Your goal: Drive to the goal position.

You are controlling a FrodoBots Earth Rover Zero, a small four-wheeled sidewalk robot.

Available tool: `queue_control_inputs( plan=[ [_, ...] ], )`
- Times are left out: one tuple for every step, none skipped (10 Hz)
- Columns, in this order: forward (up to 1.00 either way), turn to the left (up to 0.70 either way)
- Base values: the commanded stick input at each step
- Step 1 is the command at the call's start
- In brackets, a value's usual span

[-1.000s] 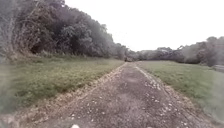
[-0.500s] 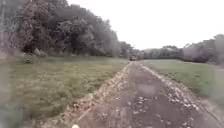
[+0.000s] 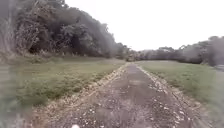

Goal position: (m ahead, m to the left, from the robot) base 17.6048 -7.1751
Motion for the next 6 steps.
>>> queue_control_inputs(
  plan=[
    [1.0,0.0],
    [1.0,0.0],
    [1.0,-0.12],
    [1.0,-0.32],
    [1.0,-0.4],
    [1.0,-0.4]
  ],
)
